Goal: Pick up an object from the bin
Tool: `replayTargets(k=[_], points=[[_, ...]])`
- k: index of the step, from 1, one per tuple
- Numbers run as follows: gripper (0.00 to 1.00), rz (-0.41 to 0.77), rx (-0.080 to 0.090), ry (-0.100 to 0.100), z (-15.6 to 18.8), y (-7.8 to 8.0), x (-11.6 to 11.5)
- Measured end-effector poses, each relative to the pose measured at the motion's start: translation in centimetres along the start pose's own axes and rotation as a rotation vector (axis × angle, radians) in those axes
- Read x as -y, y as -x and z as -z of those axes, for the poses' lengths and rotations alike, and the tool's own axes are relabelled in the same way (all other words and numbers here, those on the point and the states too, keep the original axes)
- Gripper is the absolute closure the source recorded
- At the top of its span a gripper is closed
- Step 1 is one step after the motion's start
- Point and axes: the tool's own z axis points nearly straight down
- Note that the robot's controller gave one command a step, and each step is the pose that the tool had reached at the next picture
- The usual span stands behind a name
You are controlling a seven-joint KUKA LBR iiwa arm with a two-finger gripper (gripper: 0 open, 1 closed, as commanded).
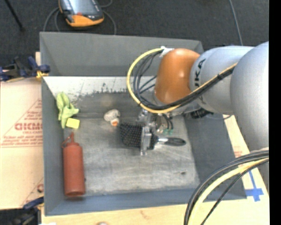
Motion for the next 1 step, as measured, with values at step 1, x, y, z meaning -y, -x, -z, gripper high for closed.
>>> replayTargets(k=[1], points=[[1.00,0.000,-0.007,-0.001,0.43,-0.14,0.02]])
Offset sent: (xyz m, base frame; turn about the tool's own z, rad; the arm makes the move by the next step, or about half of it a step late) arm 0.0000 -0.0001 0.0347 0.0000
